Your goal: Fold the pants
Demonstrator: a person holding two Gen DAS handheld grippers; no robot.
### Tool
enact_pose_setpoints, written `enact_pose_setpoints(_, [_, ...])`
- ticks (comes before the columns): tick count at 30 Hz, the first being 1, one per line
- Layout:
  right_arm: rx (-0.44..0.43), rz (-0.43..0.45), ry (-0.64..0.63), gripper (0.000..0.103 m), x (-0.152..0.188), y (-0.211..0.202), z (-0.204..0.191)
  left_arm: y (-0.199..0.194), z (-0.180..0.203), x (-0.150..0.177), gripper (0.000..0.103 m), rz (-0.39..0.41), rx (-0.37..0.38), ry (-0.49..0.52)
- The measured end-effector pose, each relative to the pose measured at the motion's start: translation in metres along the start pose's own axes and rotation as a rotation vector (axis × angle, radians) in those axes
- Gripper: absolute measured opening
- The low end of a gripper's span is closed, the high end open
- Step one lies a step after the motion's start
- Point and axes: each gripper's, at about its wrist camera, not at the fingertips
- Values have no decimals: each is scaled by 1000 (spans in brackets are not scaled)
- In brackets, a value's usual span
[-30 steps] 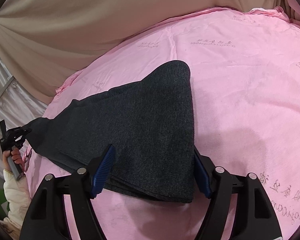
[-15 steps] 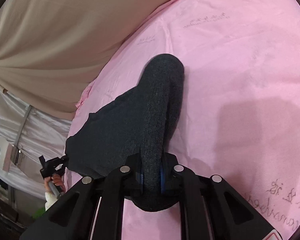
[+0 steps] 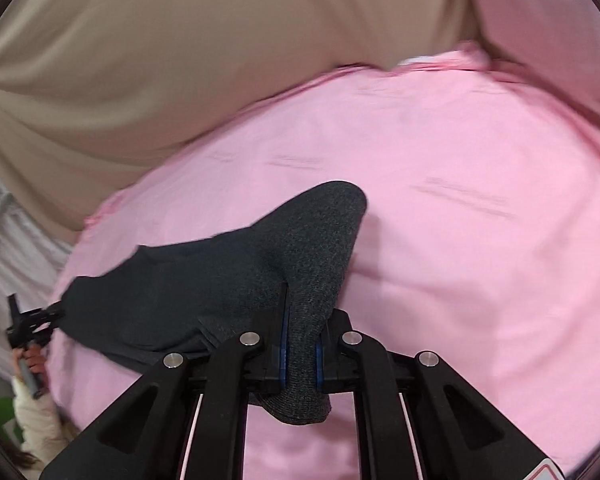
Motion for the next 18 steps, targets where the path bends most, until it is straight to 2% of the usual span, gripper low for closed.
enact_pose_setpoints(1, [41, -31, 7, 12, 4, 6, 12, 6, 5, 9, 15, -17, 5, -1])
enact_pose_setpoints(2, [105, -52, 21, 19, 8, 12, 21, 11, 8, 19, 15, -21, -24, -3])
enact_pose_setpoints(3, [193, -18, 45, 23, 13, 10, 26, 11, 9, 23, 15, -5, -48, -2])
enact_pose_setpoints(4, [226, 44, 33, 28, 16, 0, 20, 10, 8, 25, 15, 8, -45, -8])
enact_pose_setpoints(5, [201, 117, -16, 28, 22, -14, 1, 9, 6, 26, 15, 10, -33, -25])
enact_pose_setpoints(6, [139, 142, -57, 30, 26, -23, -16, 8, 5, 26, 15, 8, -24, -32])
enact_pose_setpoints(8, [-17, 119, -144, 59, 38, -25, -61, 7, 2, 24, 15, 5, -13, -38])
enact_pose_setpoints(9, [-98, 67, -216, 61, 50, -15, -92, 6, 1, 23, 15, 2, -13, -32])
enact_pose_setpoints(12, [-187, -72, -390, 59, 85, 34, -161, 6, 0, 24, 15, 5, -8, -33])
enact_pose_setpoints(14, [-153, -121, -465, 55, 102, 69, -183, 4, -2, 27, 15, 5, 8, -48])
enact_pose_setpoints(16, [-67, -130, -506, 52, 110, 97, -190, 6, -6, 25, 15, 2, 26, -56])
enact_pose_setpoints(17, [-21, -115, -507, 32, 111, 104, -187, 6, -6, 24, 15, 1, 32, -55])
enact_pose_setpoints(18, [-29, -106, -483, 25, 107, 104, -181, 7, -6, 23, 15, 1, 33, -51])
Point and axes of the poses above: each gripper's, at about its wrist camera, not at the fingertips, and y roughly the way its jaws point, z to its right, x to its underside, and after that the axes turned 14 degrees about y, right-handed
